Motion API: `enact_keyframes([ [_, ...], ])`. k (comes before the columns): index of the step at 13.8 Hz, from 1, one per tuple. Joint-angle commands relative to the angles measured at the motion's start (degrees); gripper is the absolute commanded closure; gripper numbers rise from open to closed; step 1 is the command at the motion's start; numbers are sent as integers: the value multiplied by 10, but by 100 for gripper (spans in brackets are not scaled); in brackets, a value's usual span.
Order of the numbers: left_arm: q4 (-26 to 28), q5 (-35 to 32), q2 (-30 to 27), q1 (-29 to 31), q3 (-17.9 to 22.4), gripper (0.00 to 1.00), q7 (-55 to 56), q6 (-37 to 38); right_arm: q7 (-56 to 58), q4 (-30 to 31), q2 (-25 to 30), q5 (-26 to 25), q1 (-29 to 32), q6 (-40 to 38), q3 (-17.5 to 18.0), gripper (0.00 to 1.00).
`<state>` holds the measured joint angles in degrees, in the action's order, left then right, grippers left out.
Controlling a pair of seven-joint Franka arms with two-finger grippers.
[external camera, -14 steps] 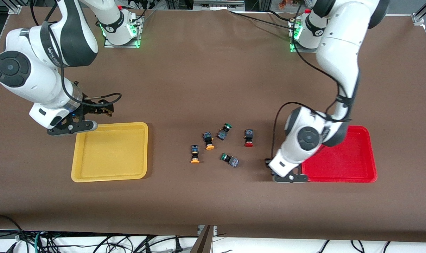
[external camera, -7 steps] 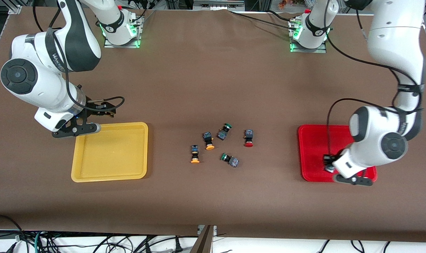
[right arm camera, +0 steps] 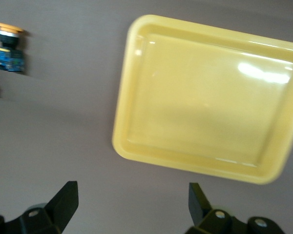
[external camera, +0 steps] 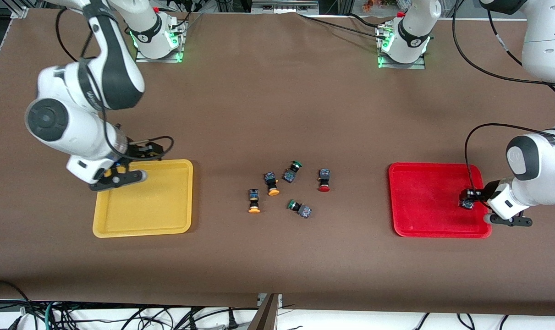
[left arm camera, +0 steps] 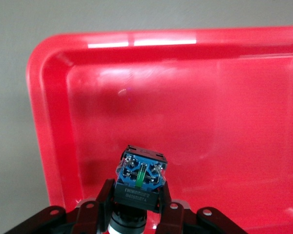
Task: Place red and yellow buttons in trays
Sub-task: 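Place the red button in the red tray while the right gripper reaches buttons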
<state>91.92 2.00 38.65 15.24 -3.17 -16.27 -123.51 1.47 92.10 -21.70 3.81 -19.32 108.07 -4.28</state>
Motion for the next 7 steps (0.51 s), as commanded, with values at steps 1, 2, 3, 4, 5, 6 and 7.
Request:
enact_keyframes([
  [1, 67, 24, -26, 6, -8, 88, -14, -45, -16, -48, -70, 12, -30, 56, 0, 0],
  [2, 73, 26, -26, 6, -8, 88, -14, -46, -16, -73, -106, 13, -35, 77, 1, 0],
  [3, 77, 26, -25, 7, -8, 88, -14, -46, -16, -97, -145, 12, -48, 100, 2, 0],
  [4, 81, 26, -23, 7, -8, 85, -14, -46, -26, -115, -175, 12, -59, 126, 2, 0],
  [5, 84, 26, -23, 7, -8, 65, -13, -46, -64, -130, -200, 12, -76, 163, 3, 0],
  [6, 84, 26, -23, 7, -8, 33, -12, -44, -109, -137, -219, 12, -84, 192, 3, 0],
  [7, 83, 26, -24, 6, -8, 13, -7, -41, -140, -147, -236, 14, -89, 217, 8, 0],
])
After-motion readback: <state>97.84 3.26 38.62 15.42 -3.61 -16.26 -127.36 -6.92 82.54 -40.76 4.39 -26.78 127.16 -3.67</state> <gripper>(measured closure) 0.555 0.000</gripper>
